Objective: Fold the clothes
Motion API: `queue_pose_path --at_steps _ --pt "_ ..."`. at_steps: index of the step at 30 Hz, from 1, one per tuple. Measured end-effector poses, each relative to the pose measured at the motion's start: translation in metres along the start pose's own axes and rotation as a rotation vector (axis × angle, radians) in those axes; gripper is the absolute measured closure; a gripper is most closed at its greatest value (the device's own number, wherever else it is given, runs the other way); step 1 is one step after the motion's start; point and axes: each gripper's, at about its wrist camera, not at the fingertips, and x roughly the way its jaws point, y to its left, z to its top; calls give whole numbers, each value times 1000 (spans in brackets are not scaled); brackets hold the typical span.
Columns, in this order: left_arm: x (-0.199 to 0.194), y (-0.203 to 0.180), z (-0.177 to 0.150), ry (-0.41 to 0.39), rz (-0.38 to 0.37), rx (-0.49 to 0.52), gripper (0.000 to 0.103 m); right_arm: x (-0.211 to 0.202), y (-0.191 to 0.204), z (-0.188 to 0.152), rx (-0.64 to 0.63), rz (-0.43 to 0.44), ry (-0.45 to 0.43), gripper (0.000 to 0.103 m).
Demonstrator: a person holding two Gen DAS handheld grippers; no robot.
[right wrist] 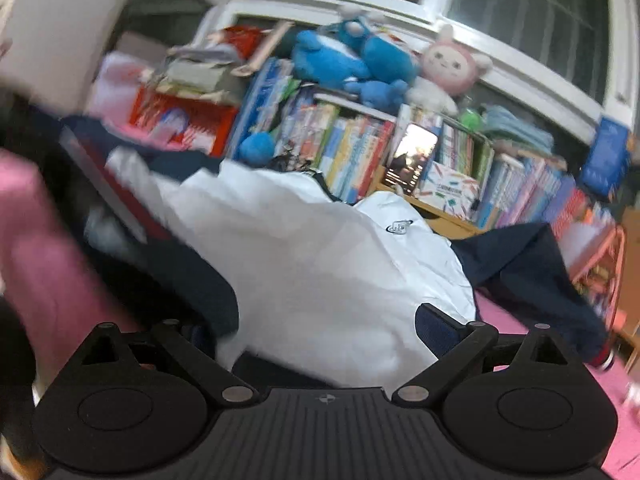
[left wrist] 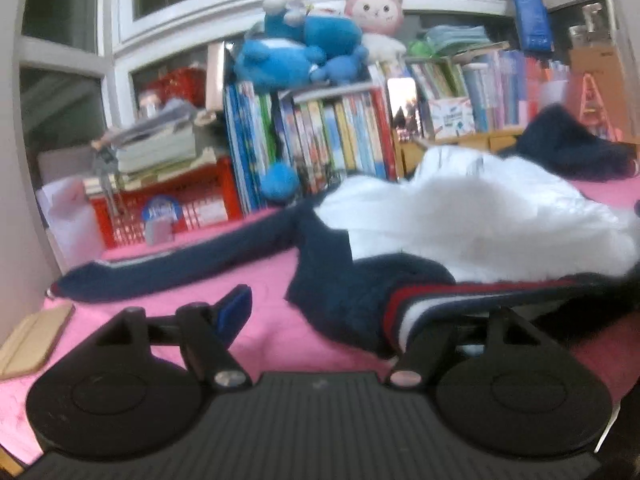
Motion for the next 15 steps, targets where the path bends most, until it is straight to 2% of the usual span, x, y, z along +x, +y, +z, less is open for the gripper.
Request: queue_pose_path --at_steps 2,5,7,8,10,12,13,15 --pt "-3 8 2 -12 72 22 36 -3 -6 -5 -50 -75 32 10" --pt "1 36 2 17 82 -115 36 -1 -46 -15 78 -136 113 11" --pt "2 49 0 38 18 -204 34 4 -70 -23 158 -197 155 10" --pt "0 49 0 42 -8 -218 34 3 -79 -25 206 -196 160 11" --pt "-6 44 1 50 -35 -195 35 -2 -94 -25 280 -204 159 15" --pt "-23 44 6 39 -75 -179 36 -20 -102 -15 284 -231 118 19" --pt "-32 47 9 36 -101 -177 34 -34 -106 -9 283 -239 88 19" --pt "-36 51 5 80 -149 -164 27 -56 -114 -5 273 -232 63 13"
